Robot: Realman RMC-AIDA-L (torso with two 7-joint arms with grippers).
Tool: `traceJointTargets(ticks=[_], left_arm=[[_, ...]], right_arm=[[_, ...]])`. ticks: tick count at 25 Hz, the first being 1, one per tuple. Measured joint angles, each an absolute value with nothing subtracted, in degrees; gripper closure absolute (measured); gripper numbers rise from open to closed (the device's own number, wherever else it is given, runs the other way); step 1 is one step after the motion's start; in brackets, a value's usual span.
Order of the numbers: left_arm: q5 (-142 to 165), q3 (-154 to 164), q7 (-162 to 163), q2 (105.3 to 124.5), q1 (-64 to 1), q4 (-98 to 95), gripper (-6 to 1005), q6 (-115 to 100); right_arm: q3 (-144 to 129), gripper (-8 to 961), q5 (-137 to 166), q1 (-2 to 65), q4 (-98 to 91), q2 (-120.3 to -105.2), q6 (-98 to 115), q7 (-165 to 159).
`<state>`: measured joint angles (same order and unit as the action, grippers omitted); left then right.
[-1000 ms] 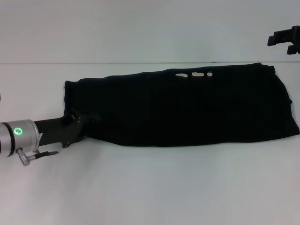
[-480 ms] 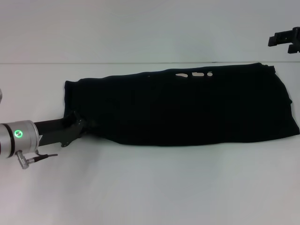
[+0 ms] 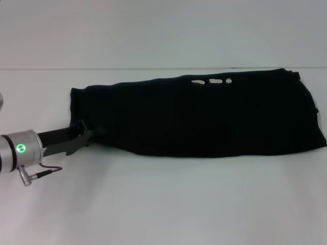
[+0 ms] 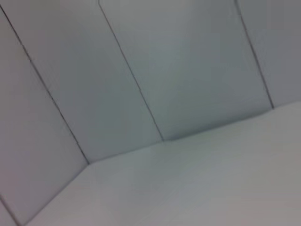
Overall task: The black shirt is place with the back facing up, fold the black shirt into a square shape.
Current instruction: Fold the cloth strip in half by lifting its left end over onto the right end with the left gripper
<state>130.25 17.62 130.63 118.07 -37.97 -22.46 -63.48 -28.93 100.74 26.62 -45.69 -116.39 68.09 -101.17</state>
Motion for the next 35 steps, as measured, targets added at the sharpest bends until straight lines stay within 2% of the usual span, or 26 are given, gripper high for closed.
traceJointTargets(ticks=[3,7,13,19,28,31,35], left_arm=[[130.2,17.5,128.2,118.14,-36.7,-24.1,983,-63.2],[130.2,17.3,127.1,117.84,-35.1,-27.7,984,-62.7],[133.1,17.4,130.3,116.78,-34.4,-31.8,984,-61.3],[135.3,17.6,133.0,116.72,-34.3,-34.2,983,-60.0],[134.7,18.9,138.6,117.07,-39.6,-35.7,979,-64.1],[134.6,24.0,143.7,117.85,-41.8,-38.8,977,-65.4],[133.4,31.6,146.7,120.09,-44.5,-43.9,975,-66.7]], right_arm=[[-26.4,197,95.8,21.9,-43.9,-116.9,71.1,-95.7],[-20.6,197,93.1,19.6,-40.6,-117.07,74.8,-91.1],[-18.2,197,93.1,19.8,-38.6,-116.65,75.7,-90.3],[-18.4,196,93.1,20.9,-38.6,-116.63,75.5,-90.2],[-18.4,196,93.0,21.3,-37.1,-116.28,75.4,-90.1],[-18.4,195,92.9,21.5,-36.8,-116.26,75.4,-90.1],[-18.4,195,93.2,21.8,-36.3,-116.05,75.4,-90.1]])
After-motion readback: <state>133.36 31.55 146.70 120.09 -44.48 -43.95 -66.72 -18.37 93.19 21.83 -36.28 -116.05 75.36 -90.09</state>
